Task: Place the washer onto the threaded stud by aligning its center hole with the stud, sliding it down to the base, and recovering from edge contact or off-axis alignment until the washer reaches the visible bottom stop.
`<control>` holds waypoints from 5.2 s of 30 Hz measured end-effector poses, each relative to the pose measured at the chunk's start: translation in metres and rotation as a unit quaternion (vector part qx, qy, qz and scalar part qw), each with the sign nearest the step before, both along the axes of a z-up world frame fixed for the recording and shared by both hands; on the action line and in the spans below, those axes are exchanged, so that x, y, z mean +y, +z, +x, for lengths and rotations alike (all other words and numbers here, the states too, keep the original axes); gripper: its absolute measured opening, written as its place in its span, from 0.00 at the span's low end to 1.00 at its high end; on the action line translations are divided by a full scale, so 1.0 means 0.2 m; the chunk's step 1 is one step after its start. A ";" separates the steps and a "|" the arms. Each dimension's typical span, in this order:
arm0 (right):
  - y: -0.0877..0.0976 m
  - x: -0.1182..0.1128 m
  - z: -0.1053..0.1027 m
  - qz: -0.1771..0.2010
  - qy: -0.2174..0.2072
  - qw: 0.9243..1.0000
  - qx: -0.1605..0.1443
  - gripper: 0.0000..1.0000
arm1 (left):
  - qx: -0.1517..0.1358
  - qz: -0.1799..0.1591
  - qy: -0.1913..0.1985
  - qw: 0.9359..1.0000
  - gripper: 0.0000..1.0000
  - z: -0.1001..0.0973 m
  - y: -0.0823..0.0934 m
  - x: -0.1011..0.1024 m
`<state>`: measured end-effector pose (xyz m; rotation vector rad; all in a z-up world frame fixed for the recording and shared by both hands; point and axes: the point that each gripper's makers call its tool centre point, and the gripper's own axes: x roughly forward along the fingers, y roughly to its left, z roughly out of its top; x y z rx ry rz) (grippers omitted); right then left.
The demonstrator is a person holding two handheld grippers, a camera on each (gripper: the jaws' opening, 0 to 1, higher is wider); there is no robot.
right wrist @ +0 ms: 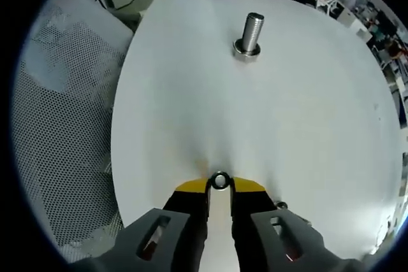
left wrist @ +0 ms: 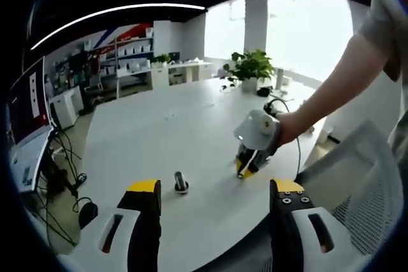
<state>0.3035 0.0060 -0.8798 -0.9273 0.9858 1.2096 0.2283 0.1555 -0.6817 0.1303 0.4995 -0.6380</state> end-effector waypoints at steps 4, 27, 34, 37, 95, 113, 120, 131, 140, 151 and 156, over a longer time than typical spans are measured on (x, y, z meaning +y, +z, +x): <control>0.00 0.00 0.00 0.003 -0.004 1.000 -0.003 0.14 | 0.003 0.004 -0.003 1.000 0.68 0.00 -0.01 0.00; 0.18 -0.08 0.08 0.077 -0.097 0.992 0.002 0.13 | 0.006 0.006 -0.005 1.000 0.68 0.00 -0.01 0.00; 0.21 -0.18 0.07 0.087 -0.121 0.989 0.000 0.13 | 0.003 0.001 -0.006 1.000 0.68 0.00 0.00 -0.01; 0.22 -0.23 0.08 0.084 -0.129 0.988 -0.003 0.13 | 0.003 -0.002 -0.006 1.000 0.69 -0.01 0.00 -0.01; 0.20 -0.22 0.30 0.043 -0.117 0.992 -0.025 0.14 | 0.026 0.024 -0.001 0.999 0.67 -0.01 -0.07 0.01; 0.07 -0.22 0.32 0.022 -0.127 0.992 -0.002 0.15 | 0.040 0.021 0.008 0.999 0.66 -0.01 -0.09 0.03; 0.08 -0.24 0.31 0.028 -0.126 0.992 -0.003 0.18 | 0.039 0.016 0.008 0.999 0.66 -0.01 -0.09 0.03; 0.17 -0.28 0.26 0.073 -0.161 0.984 -0.002 0.23 | 0.045 0.019 0.001 0.999 0.66 -0.02 -0.10 0.02; 0.30 -0.35 0.15 0.131 -0.200 0.971 -0.015 0.25 | 0.041 0.015 -0.002 0.999 0.66 -0.01 -0.08 0.01; 0.54 -0.45 0.04 0.232 -0.294 0.927 -0.025 0.29 | 0.031 0.013 0.004 0.999 0.66 -0.01 -0.06 0.02; 0.66 -0.42 0.00 0.255 -0.295 0.920 -0.046 0.31 | 0.025 0.014 0.009 1.000 0.66 -0.01 -0.05 0.03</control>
